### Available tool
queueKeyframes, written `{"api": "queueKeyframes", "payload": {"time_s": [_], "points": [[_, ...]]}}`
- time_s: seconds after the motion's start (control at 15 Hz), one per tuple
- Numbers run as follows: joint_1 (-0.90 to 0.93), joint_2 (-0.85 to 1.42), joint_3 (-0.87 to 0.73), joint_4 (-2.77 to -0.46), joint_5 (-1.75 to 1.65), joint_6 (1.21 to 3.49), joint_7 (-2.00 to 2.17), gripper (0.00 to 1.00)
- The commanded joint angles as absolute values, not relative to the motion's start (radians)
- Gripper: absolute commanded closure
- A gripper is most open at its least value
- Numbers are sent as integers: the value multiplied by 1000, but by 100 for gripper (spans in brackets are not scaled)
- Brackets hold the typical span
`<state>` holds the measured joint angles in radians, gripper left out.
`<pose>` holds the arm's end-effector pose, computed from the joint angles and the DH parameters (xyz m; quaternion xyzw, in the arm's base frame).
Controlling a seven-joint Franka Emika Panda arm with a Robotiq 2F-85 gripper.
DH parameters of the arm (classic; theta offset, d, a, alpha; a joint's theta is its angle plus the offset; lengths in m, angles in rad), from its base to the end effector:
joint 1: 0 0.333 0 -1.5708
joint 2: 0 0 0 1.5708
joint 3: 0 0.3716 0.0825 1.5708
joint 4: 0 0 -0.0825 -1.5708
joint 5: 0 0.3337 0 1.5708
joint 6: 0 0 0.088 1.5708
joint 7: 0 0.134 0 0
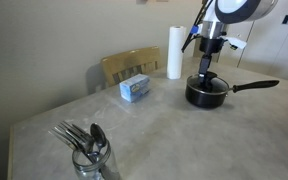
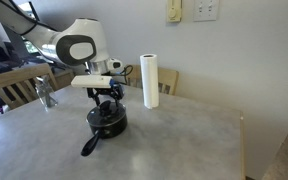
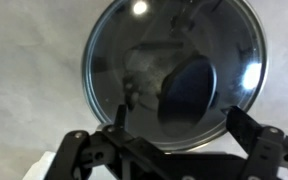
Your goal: Remove the lid from the black pot
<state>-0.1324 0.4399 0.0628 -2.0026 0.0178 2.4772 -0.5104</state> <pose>0.6018 -0.0445 0.3014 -0.9776 -0.2087 -0.0224 0.0131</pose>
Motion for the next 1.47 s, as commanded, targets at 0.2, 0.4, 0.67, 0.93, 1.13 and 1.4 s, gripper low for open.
{"api": "queueKeyframes", "payload": {"time_s": [0.2,0.4,0.67,0.93,1.13,1.4], "points": [[-70,413,2,-2018,-203,2389,-455,0],[-58,402,-2,-2018,-270,2366,-430,0],[-78,401,25,-2019,-219,2361,-458,0],[-99,413,30,-2013,-140,2352,-453,0],[-106,414,23,-2010,-113,2342,-443,0],[-122,416,30,-2009,-66,2354,-451,27]]}}
